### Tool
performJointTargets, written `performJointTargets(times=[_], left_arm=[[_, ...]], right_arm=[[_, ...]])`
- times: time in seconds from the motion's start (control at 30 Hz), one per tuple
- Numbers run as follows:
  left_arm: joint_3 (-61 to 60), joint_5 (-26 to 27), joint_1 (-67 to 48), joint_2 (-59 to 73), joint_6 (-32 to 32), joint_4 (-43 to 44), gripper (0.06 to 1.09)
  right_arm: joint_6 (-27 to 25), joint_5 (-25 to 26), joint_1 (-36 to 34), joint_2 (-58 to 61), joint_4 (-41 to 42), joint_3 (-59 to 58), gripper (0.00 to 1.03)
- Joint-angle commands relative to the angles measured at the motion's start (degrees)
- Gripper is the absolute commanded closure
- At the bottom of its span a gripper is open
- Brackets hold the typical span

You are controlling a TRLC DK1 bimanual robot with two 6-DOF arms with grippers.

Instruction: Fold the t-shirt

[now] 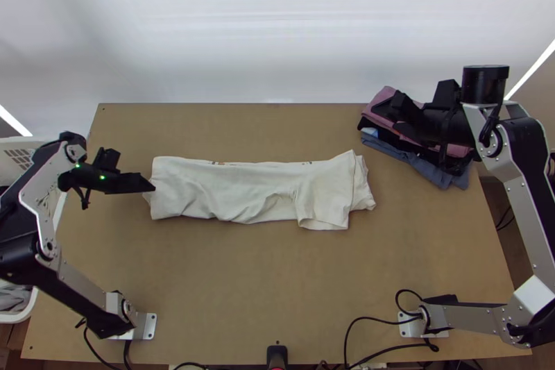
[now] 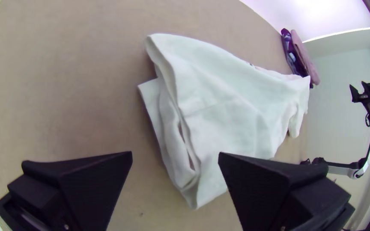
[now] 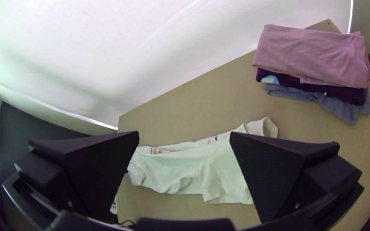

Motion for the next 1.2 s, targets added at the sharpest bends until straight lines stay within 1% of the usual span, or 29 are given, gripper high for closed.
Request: performJointTargets(times=[0.0, 0.1, 0.3, 0.33, 0.37, 0.4, 0.43, 0.47, 0.53, 0.57, 0.67, 0.8, 0.9, 0.97, 1.07, 1.1, 1.17], left_arm=[[-2.5, 0.9, -1.2, 2.4, 0.5, 1.7, 0.11], [-3.6, 0.9, -3.3, 3.6, -1.3, 4.2, 0.11], [-4.0, 1.0, -10.7, 4.4, -6.9, 6.5, 0.11], [-4.1, 1.0, -12.1, 4.3, -8.2, 7.4, 0.11], [-4.0, 1.0, -13.3, 4.2, -8.9, 7.7, 0.14], [-3.9, 0.9, -14.2, 4.1, -10.3, 8.7, 0.21], [-3.8, 0.9, -14.5, 4.0, -11.5, 9.4, 0.32], [-3.6, 0.9, -14.8, 3.7, -11.8, 9.3, 0.51], [-2.8, 0.9, -14.2, 3.3, -12.0, 9.5, 0.94], [-2.4, 0.8, -13.2, 3.0, -11.9, 9.2, 1.05], [-0.9, 0.7, -8.2, 2.9, -9.8, 7.7, 1.05], [4.4, 0.4, 1.7, 4.3, -2.4, 0.8, 1.05], [10.5, -0.1, 8.5, 5.9, 1.4, -4.6, 1.05], [14.8, -0.2, 11.3, 6.7, 2.5, -9.3, 1.05], [16.9, 0.0, 10.9, 3.3, 3.0, -14.5, 1.05], [16.5, 0.0, 9.7, 0.8, 2.3, -15.2, 1.05], [15.6, 0.0, 5.5, -4.1, -1.1, -15.5, 1.05]], right_arm=[[1.5, -0.9, -1.0, 0.1, -0.7, 3.2, 0.04], [1.5, -2.1, -2.1, 0.4, -1.3, 4.5, 0.04], [1.6, -2.3, -2.6, 0.4, -1.5, 4.7, 0.04], [1.5, -2.3, -2.6, 0.4, -1.5, 4.6, 0.04], [1.5, -2.3, -2.6, 0.4, -1.5, 4.6, 0.04], [1.6, -2.3, -2.6, 0.3, -1.5, 4.6, 0.04], [1.6, -2.3, -2.6, 0.3, -1.5, 4.6, 0.04], [1.6, -2.3, -2.6, 0.3, -1.5, 4.7, 0.04], [1.5, -2.3, -2.9, 0.1, -1.5, 4.7, 0.04], [1.5, -2.3, -3.2, 0.1, -1.5, 4.7, 0.04], [1.1, -2.4, -4.0, -0.1, -1.5, 4.6, 0.04], [0.7, -2.7, -4.8, -0.2, -1.6, 4.3, 0.04], [0.5, -2.7, -5.0, -0.2, -1.5, 3.8, 0.04], [0.1, -2.7, -5.0, -0.2, -1.5, 3.3, 0.04], [-0.1, -2.8, -4.8, -0.4, -1.5, 2.4, 0.04], [-0.1, -2.8, -4.8, -0.4, -1.4, 2.0, 0.04], [-0.1, -2.8, -4.7, -0.4, -1.0, 1.6, 0.04]])
